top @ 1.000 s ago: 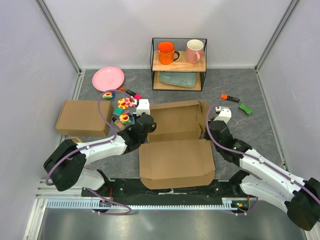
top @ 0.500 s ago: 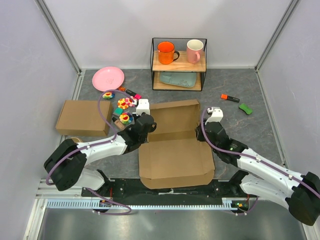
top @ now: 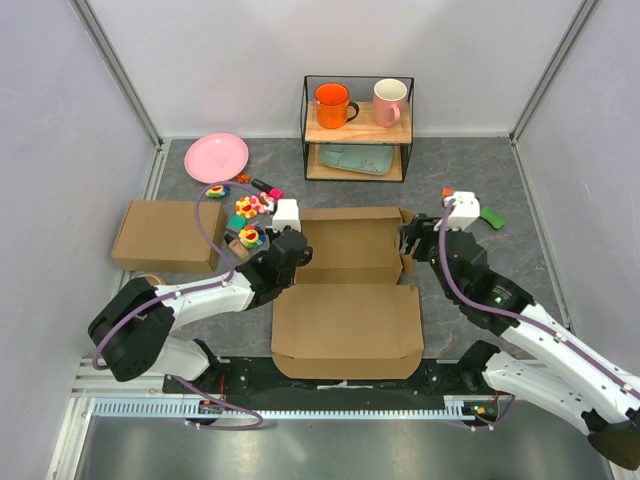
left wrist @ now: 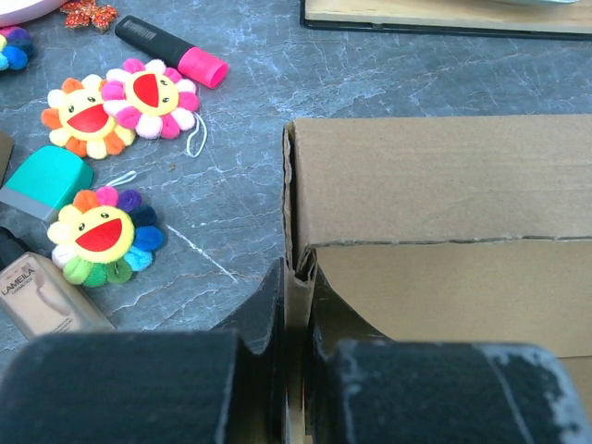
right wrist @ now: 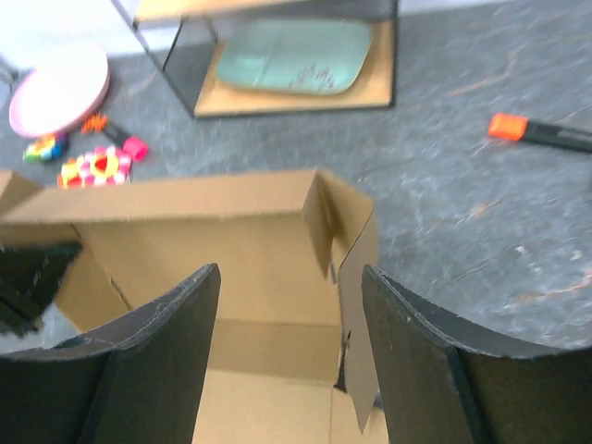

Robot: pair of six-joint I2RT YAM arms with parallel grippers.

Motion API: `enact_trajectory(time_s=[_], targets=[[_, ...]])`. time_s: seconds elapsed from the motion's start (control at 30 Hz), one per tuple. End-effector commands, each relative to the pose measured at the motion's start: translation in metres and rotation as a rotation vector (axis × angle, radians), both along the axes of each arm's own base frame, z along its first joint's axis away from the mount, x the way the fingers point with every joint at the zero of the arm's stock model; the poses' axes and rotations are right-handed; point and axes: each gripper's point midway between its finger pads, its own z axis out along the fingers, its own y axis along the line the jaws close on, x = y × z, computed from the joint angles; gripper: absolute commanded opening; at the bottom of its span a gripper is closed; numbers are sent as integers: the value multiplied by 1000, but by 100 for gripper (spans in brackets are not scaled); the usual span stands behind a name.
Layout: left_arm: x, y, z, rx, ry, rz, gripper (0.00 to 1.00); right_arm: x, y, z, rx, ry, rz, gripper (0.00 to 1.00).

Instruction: Fold the paper box

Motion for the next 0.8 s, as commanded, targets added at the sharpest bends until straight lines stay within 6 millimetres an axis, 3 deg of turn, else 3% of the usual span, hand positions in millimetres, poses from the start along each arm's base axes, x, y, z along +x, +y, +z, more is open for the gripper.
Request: enact_trajectory(time_s=[0.0,0.13,0.23,0.37,0.53,0.57,0.63,0.67,0.77], targets=[[-16,12,-35,95,90,-18,2,4,-51,49,-5,-118,-243,68],[-18,14,-38,93,93,-13,2,12,-83,41,49,-105,-420,58],[-19,15,-38,86,92,-10,2,27,-91,14,89,-23,-450,58],[-20,16,-35,82,82,-11,2,46,-96,-39,130,136,-409,60],[-19,14,-33,83,73,-18,2,50,-58,-60,215,148,-211,66],[-20,13,-33,83,74,-23,2,53,-49,-56,244,122,-162,67],[-19,13,-32,80,68,-24,2,45,-31,-69,290,138,-64,70],[-19,12,-32,83,68,-25,2,46,-27,-64,325,103,-47,70],[-19,12,-33,85,68,-27,2,41,-25,-75,332,102,-27,71]])
